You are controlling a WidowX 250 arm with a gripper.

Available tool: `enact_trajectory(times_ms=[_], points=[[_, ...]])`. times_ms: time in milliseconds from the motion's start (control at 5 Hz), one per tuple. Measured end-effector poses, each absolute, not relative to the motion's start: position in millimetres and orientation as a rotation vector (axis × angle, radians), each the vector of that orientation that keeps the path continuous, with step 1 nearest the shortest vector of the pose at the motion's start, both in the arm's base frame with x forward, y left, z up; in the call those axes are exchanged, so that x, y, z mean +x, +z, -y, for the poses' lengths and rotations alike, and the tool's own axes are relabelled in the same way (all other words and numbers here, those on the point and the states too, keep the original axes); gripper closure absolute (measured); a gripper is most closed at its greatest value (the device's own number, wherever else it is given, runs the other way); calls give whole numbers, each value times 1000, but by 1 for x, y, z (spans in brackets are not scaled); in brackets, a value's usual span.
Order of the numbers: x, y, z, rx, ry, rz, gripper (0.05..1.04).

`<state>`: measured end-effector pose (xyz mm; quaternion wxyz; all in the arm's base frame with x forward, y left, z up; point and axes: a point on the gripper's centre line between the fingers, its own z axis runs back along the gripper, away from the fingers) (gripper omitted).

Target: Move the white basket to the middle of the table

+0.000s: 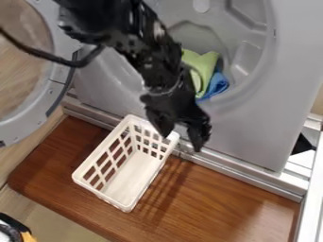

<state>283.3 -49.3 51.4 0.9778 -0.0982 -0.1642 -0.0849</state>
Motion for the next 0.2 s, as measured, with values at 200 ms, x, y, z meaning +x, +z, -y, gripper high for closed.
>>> enact_trajectory(times_ms=[200], points=[[274,60,53,-230,-181,297,83]])
